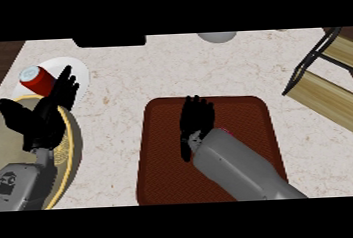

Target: Pick the bell pepper from the tray and place it in the tiered shelf

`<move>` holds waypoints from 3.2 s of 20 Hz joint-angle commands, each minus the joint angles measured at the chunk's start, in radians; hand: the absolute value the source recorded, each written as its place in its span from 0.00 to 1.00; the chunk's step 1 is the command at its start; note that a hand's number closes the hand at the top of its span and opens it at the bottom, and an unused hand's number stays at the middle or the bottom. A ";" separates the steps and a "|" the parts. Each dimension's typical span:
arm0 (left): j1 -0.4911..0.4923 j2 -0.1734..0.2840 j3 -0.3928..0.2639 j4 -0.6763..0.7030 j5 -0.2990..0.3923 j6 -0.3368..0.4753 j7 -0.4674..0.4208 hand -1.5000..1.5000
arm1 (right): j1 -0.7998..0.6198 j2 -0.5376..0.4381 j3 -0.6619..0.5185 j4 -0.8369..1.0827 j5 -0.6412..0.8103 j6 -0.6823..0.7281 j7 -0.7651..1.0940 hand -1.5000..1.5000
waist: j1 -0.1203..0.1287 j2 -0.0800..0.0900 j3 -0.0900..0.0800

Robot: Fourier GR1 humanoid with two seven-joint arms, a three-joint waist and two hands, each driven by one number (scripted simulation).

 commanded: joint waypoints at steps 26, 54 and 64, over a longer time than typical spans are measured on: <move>0.031 -0.009 0.087 -0.003 -0.033 -0.042 0.033 0.50 | 0.252 -0.092 0.482 -0.177 0.088 -0.132 -0.544 1.00 | -0.052 -0.031 0.002; 0.106 -0.001 0.111 -0.076 -0.002 -0.044 0.012 0.50 | 0.802 -1.146 -0.252 -1.501 -0.396 -0.602 -0.772 1.00 | -0.090 -0.010 0.004; 0.093 0.004 0.107 -0.064 -0.011 -0.045 0.009 0.50 | 0.884 -1.208 -0.667 -1.188 -0.799 -0.456 -0.963 1.00 | -0.079 -0.005 0.007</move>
